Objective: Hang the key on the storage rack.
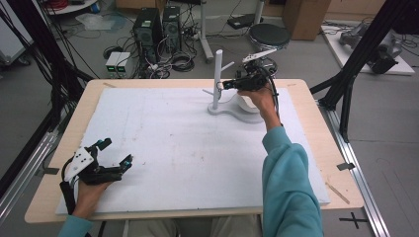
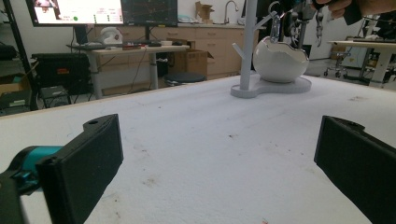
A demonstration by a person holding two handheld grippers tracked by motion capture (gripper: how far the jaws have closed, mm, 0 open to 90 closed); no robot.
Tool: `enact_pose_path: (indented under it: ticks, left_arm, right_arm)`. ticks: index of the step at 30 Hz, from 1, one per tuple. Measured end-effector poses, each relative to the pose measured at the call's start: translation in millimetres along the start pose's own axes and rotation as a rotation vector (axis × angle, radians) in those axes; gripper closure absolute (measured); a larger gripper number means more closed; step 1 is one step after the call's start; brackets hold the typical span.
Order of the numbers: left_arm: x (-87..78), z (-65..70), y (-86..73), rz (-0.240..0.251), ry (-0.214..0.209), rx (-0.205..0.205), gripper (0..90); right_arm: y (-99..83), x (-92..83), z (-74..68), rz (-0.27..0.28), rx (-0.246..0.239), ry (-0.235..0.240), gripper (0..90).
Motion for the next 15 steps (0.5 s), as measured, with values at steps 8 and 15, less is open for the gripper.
enact_pose_path:
  ticks: [8,15]
  left_arm:
    - [-0.4,0.2,0.0,0.000,0.001,0.005,1.7]
    - [-0.4,0.1,0.0,0.000,0.001,0.006,1.7]
  right_arm:
    - [-1.0,4.7,5.1,0.006,0.023,-0.028,88.8]
    - [-0.3,5.4,9.2,0.026,0.027,-0.082,79.4]
Point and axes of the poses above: each handheld gripper's, and its own axes: x roughly forward along the jaws, y roughly out of its top, z roughly to its right, the point moved 6 cm from there along x, roughly forward along the jaws, and after that the axes turned 2 degrees about -x, right-handed, at the moved point
